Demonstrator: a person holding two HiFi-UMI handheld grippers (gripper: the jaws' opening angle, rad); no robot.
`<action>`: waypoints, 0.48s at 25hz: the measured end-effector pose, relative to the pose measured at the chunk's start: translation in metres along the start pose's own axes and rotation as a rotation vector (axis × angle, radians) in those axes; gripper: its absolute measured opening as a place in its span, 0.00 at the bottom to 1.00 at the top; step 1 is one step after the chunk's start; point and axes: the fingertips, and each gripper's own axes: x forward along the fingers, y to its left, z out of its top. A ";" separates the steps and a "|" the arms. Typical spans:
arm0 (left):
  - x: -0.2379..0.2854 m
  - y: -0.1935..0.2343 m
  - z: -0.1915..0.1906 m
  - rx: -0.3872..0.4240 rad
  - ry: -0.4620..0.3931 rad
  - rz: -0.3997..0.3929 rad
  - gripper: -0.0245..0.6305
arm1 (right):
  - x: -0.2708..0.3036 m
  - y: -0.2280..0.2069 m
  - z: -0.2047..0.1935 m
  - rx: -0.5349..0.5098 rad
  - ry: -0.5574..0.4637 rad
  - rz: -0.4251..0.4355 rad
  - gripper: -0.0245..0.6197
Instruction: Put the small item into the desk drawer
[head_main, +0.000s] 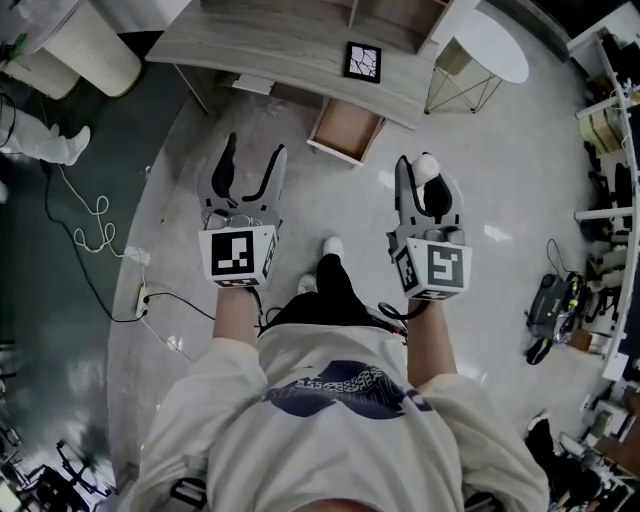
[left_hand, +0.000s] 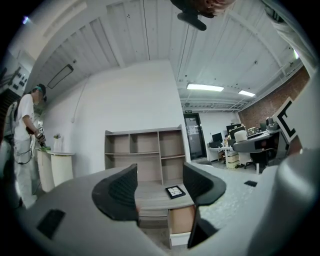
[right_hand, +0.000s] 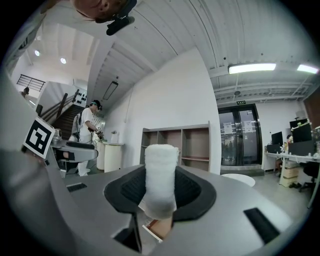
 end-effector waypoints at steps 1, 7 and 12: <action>0.002 0.001 -0.003 0.000 0.005 0.004 0.44 | 0.004 -0.002 -0.003 0.004 0.004 0.002 0.24; 0.026 0.018 -0.007 0.015 0.015 0.041 0.44 | 0.039 -0.012 -0.013 0.019 0.007 0.015 0.24; 0.068 0.022 -0.005 0.022 0.008 0.051 0.45 | 0.074 -0.034 -0.017 -0.014 0.012 0.021 0.24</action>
